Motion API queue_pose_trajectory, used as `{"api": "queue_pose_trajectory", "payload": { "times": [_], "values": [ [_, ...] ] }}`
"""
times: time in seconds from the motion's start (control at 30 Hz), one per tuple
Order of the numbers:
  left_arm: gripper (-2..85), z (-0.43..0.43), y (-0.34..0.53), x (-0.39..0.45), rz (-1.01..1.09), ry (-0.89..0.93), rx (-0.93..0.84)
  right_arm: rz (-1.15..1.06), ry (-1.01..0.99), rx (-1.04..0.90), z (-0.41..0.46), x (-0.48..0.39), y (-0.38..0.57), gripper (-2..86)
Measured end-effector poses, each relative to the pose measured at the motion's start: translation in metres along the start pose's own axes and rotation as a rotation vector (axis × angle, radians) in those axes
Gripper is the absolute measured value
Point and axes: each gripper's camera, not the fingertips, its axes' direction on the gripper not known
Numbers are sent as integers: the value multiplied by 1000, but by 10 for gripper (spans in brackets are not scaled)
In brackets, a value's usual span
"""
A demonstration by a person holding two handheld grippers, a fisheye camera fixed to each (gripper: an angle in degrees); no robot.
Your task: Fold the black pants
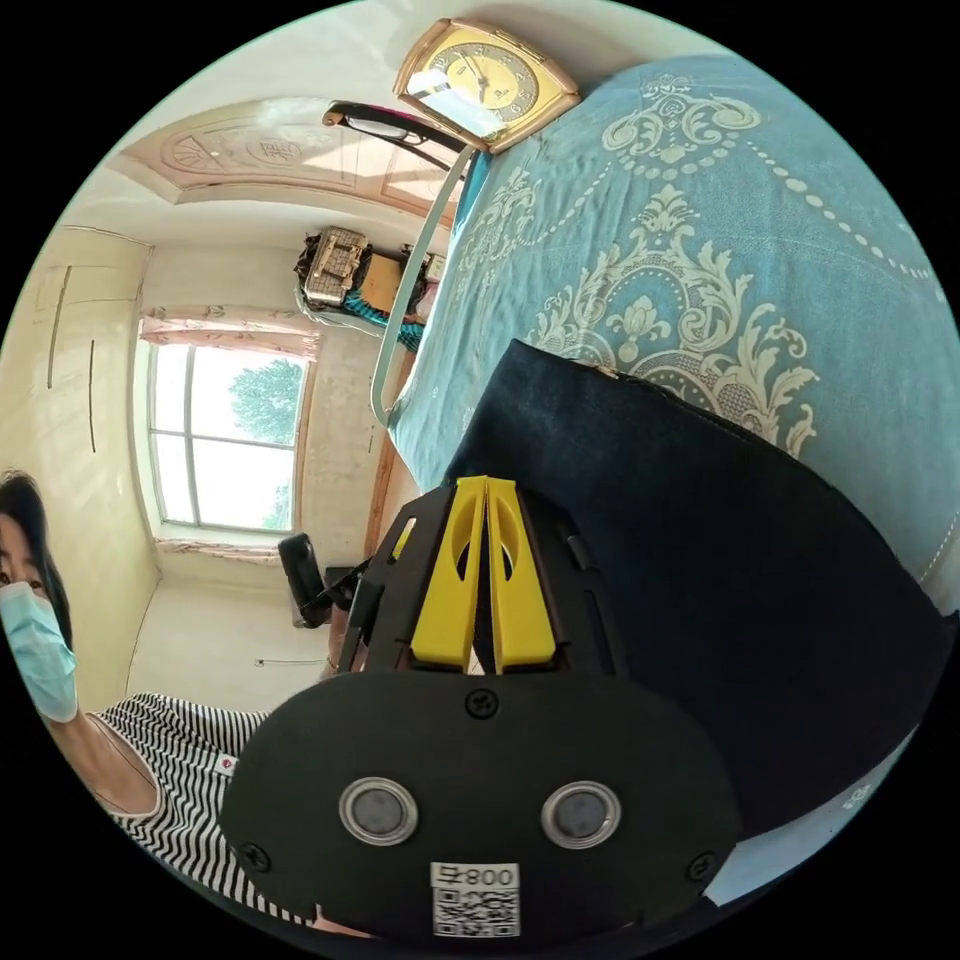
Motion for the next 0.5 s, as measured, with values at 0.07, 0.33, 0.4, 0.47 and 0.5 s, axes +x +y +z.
{"api": "queue_pose_trajectory", "payload": {
  "times": [0.07,0.33,0.4,0.47,0.5],
  "values": [
    [37,7,-9,25,62,19,-28,8,76,-18,9,4,1,0],
    [4,26,-23,63,47,-122,-134,-29,127,-102,17,3,20,0],
    [3,14,-26,82,71,-122,-98,-70,112,-89,2,1,38,0],
    [2,8,-32,112,131,-77,-89,-83,77,-75,-19,5,70,0],
    [1,8,-34,119,148,-67,-91,-84,73,-75,-23,6,79,0]
  ]
}}
